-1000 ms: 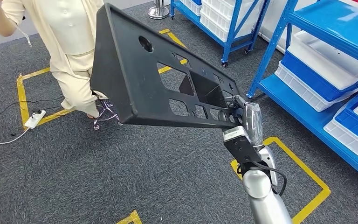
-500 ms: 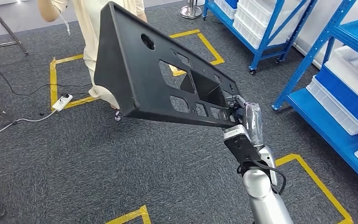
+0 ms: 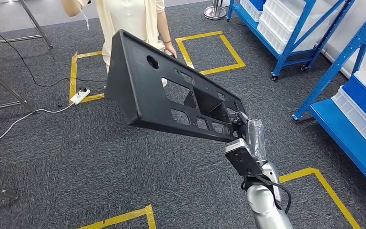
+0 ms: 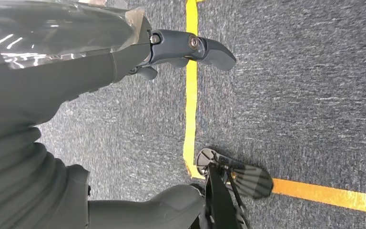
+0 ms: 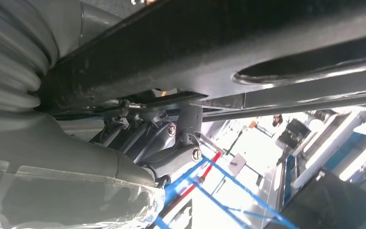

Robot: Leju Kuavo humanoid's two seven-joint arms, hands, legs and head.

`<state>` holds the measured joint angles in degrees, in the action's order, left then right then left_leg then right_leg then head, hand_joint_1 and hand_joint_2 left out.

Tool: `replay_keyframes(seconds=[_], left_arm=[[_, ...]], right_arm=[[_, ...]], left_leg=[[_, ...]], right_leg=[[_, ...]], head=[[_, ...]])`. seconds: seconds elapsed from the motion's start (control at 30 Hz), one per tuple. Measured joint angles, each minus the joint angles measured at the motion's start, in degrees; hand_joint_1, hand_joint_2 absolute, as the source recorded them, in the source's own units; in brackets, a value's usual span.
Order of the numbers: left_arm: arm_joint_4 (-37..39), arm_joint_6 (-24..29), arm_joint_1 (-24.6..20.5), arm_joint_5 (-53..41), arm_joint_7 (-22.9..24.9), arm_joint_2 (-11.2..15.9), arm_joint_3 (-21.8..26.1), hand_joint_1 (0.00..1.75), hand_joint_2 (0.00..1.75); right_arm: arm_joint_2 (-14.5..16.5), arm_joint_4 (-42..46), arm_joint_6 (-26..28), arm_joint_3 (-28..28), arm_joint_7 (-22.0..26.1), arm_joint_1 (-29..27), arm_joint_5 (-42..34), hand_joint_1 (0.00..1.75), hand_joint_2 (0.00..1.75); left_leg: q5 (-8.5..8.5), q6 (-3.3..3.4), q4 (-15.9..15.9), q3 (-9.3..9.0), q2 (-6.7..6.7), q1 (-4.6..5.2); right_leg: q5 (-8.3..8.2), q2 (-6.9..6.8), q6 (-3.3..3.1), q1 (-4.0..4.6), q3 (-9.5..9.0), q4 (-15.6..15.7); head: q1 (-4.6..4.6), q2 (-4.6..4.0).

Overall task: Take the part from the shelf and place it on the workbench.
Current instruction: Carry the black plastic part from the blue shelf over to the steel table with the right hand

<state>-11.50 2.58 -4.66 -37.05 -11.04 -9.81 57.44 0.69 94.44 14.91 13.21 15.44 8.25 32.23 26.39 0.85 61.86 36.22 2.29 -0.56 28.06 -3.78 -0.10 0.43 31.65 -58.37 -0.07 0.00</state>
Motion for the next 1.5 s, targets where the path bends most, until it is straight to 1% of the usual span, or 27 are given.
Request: replay_keyframes(seconds=[0.07,0.13,0.17,0.2,0.27,0.33,0.37,0.4,0.47,0.5,0.57,0.63,0.7,0.77,0.83,0.87,0.9,0.93,1.0,1.07,1.13,1.2,1.3,1.37,1.4,1.43,1.5], left_arm=[[0.0,0.0,-0.1,0.1,0.0,0.0,0.0,0.00,1.75],[0.0,0.1,0.0,0.1,0.0,-0.1,0.0,0.00,1.75],[0.0,0.3,0.0,0.1,0.0,-0.1,0.0,0.00,1.75],[0.0,0.5,0.0,0.1,0.1,-0.2,0.0,0.00,1.75],[0.0,0.9,0.0,0.0,0.1,-0.3,0.0,0.00,1.75],[0.0,0.9,0.0,0.0,0.2,-0.3,0.0,0.00,1.75],[0.0,0.9,0.0,0.0,0.2,-0.3,0.0,0.00,1.75],[0.0,0.8,0.1,0.0,0.2,-0.3,0.0,0.00,1.75],[0.0,0.8,0.1,0.0,0.1,-0.3,0.0,0.00,1.75],[0.0,0.7,0.1,0.1,0.1,-0.3,0.0,0.00,1.75],[0.0,0.6,0.2,0.2,0.0,-0.3,0.0,0.00,1.75],[0.0,0.1,0.5,0.3,-0.1,-0.2,0.0,0.00,1.75],[0.0,-0.2,0.7,0.1,-0.3,-0.3,0.0,0.00,1.75],[0.1,-0.4,0.6,-0.2,-0.4,-0.3,0.0,0.00,1.75],[0.1,-0.5,0.6,-0.7,-0.4,-0.3,0.0,0.00,1.75],[0.1,-0.5,0.6,-1.1,-0.4,-0.3,0.0,0.00,1.75],[0.1,-0.4,0.7,-1.4,-0.4,-0.3,-0.1,0.00,1.75],[0.1,-0.2,0.7,-1.8,-0.4,-0.3,-0.3,0.00,1.75],[0.1,-0.1,0.6,-2.2,-0.4,-0.3,-0.6,0.00,1.75],[0.1,-0.1,0.5,-2.4,-0.4,-0.3,-0.9,0.00,1.75],[0.1,-0.2,0.4,-2.4,-0.4,-0.3,-0.9,0.00,1.75],[0.1,-0.5,0.5,-2.4,-0.4,-0.3,-1.0,0.00,1.75],[0.1,-0.7,0.4,-2.5,-0.4,-0.3,-1.0,0.00,1.75],[0.1,-0.7,0.5,-2.5,-0.4,-0.3,-1.0,0.00,1.75],[0.1,-0.7,0.5,-2.5,-0.4,-0.3,-1.0,0.00,1.75],[0.1,-0.7,0.5,-2.5,-0.4,-0.3,-1.0,0.00,1.75],[0.1,-0.8,0.6,-2.5,-0.4,-0.3,-1.0,0.00,1.75]], right_arm=[[0.2,0.0,-0.3,0.0,0.0,0.0,0.1,1.75,1.75],[0.3,0.0,-0.3,-0.1,0.0,0.0,0.2,1.75,1.75],[0.4,0.0,-0.3,-0.2,0.0,0.0,0.2,1.75,1.75],[0.4,0.0,-0.4,-0.2,0.0,0.0,0.2,1.75,1.75],[0.3,0.0,-0.4,-0.4,0.0,-0.1,0.2,1.75,1.75],[0.2,-0.2,-0.4,-0.5,0.0,-0.3,0.2,1.75,1.75],[0.1,-0.3,-0.4,-0.5,0.0,-0.4,0.2,1.75,1.75],[0.1,-0.3,-0.4,-0.5,0.0,-0.5,0.2,1.75,1.75],[0.1,-0.4,-0.4,-0.5,0.0,-0.4,0.3,1.75,1.75],[0.1,-0.4,-0.4,-0.5,-0.1,-0.4,0.3,1.75,1.75],[0.1,-0.6,-0.4,-0.5,-0.1,-0.4,0.3,1.75,1.75],[0.1,-0.6,-0.4,-0.5,-0.1,-0.4,0.3,1.75,1.75],[0.2,-0.5,-0.3,-0.6,-0.1,-0.6,0.3,1.75,1.75],[0.2,-0.3,-0.2,-0.9,0.0,-1.2,0.4,1.75,1.75],[0.1,-0.2,0.0,-1.4,0.0,-2.0,0.4,1.75,1.75],[0.1,-0.2,0.0,-1.7,0.0,-2.4,0.4,1.75,1.75],[0.1,-0.1,0.0,-1.9,0.0,-2.7,0.5,1.75,1.75],[0.1,0.0,0.1,-2.1,0.0,-3.0,0.5,1.75,1.75],[0.0,0.3,0.2,-2.4,0.0,-3.3,0.5,1.75,1.75],[0.0,0.6,0.4,-2.7,0.0,-3.5,0.5,1.75,1.75],[-0.1,0.8,0.5,-3.0,0.0,-3.8,0.5,1.75,1.75],[-0.2,1.2,0.6,-3.3,0.1,-4.2,0.5,1.75,1.75],[-0.5,1.7,0.6,-3.8,0.3,-4.9,0.4,1.75,1.75],[-0.7,1.7,0.6,-4.1,0.3,-5.6,0.3,1.75,1.75],[-0.8,1.7,0.6,-4.2,0.3,-5.9,0.3,1.75,1.75],[-0.9,1.8,0.6,-4.4,0.3,-6.0,0.3,1.75,1.75],[-1.0,1.8,0.6,-4.5,0.3,-6.0,0.3,1.75,1.75]], left_leg=[[-0.23,0.57,-2.4,-1.08,0.67,0.56],[-0.67,0.98,-3.0,-1.07,-0.29,0.56],[-0.99,1.25,-3.3,-1.22,-0.76,0.39],[-1.32,1.53,-3.7,-1.39,-1.22,0.17],[-1.65,1.83,-4.0,-1.49,-2.20,-0.04],[-1.69,1.83,-4.0,-1.40,-3.41,-0.06],[-1.72,1.78,-4.0,-1.38,-4.09,-0.10],[-1.75,1.67,-3.9,-1.41,-4.77,-0.17],[-1.74,1.14,-3.8,-1.45,-6.09,-0.37],[-1.71,0.73,-3.6,-1.36,-6.69,-0.38],[-1.84,-0.16,-3.5,-0.97,-7.48,-0.36],[-2.03,-0.81,-3.6,-0.63,-7.89,-0.63],[-0.79,-1.16,-1.7,0.26,-6.24,-0.80],[2.68,-1.35,4.4,3.06,-3.65,-0.76],[5.80,-1.38,11.7,6.52,-2.73,-0.76],[6.04,-1.26,13.3,7.26,-2.59,-0.74],[5.22,-1.04,12.7,6.84,-2.47,-0.70],[3.57,-0.68,9.8,5.25,-2.14,-0.59],[0.60,0.23,1.9,0.95,-0.10,0.05],[-0.25,0.86,-2.0,-0.98,1.20,0.80],[-0.39,1.23,-2.5,-1.00,0.24,1.07],[-0.93,1.80,-3.3,-1.45,-0.76,0.76],[-1.39,2.32,-3.9,-1.75,-2.42,0.34],[-1.40,2.30,-3.9,-1.71,-3.81,0.34],[-1.41,2.27,-3.8,-1.73,-4.50,0.30],[-1.42,2.19,-3.8,-1.81,-5.18,0.25],[-1.33,1.70,-3.6,-1.91,-6.43,0.21]], right_leg=[[0.08,-0.80,0.22,0.18,0.01,0.0],[0.24,-1.20,0.59,0.09,0.08,0.0],[0.73,-0.52,0.75,0.04,0.34,-0.7],[1.71,0.57,0.82,-0.06,1.06,-2.4],[4.86,2.83,0.74,-0.48,3.93,-8.9],[7.17,3.42,1.12,-0.96,7.09,-15.5],[7.12,3.48,1.62,-1.22,7.58,-16.4],[6.02,3.55,2.31,-1.53,6.82,-14.7],[2.58,4.64,3.72,-2.39,3.04,-6.6],[1.26,5.31,3.93,-2.61,1.43,-3.0],[0.39,6.05,3.33,-2.47,0.19,-0.2],[0.06,5.37,2.27,-2.18,0.14,-0.2],[-0.13,4.66,1.31,-2.20,0.08,-0.1],[-0.11,3.71,0.51,-1.88,0.05,0.0],[0.01,2.58,0.14,-1.34,0.06,0.0],[0.06,2.03,0.05,-1.10,0.05,0.0],[0.12,1.52,-0.01,-0.90,0.02,0.0],[0.18,1.05,-0.08,-0.73,-0.05,0.0],[0.31,0.27,-0.07,-0.34,-0.15,0.0],[0.46,-0.52,0.14,-0.05,-0.15,0.0],[0.59,-1.46,0.45,0.08,-0.26,0.1],[1.46,-0.58,0.73,0.06,0.16,-1.0],[5.75,2.90,0.52,-0.42,4.44,-10.4],[7.38,3.46,0.91,-0.80,7.33,-15.9],[6.84,3.53,1.42,-1.00,7.37,-15.7],[5.38,3.65,2.08,-1.28,6.21,-13.1],[1.87,4.96,3.20,-1.96,2.39,-4.8]], head=[[0.02,0.00],[-0.07,0.00],[-0.04,0.00],[0.00,0.00],[0.17,0.00],[0.29,0.00],[0.30,0.00],[0.30,0.00],[0.31,0.00],[0.34,0.00],[0.34,0.00],[0.29,0.00],[0.12,0.00],[-0.14,0.00],[-0.24,0.00],[-0.25,0.00],[-0.26,0.00],[-0.26,0.00],[-0.25,0.00],[-0.23,0.00],[-0.23,0.00],[-0.22,0.00],[-0.01,0.00],[0.08,0.00],[0.10,0.00],[0.09,0.00],[0.14,0.00]])
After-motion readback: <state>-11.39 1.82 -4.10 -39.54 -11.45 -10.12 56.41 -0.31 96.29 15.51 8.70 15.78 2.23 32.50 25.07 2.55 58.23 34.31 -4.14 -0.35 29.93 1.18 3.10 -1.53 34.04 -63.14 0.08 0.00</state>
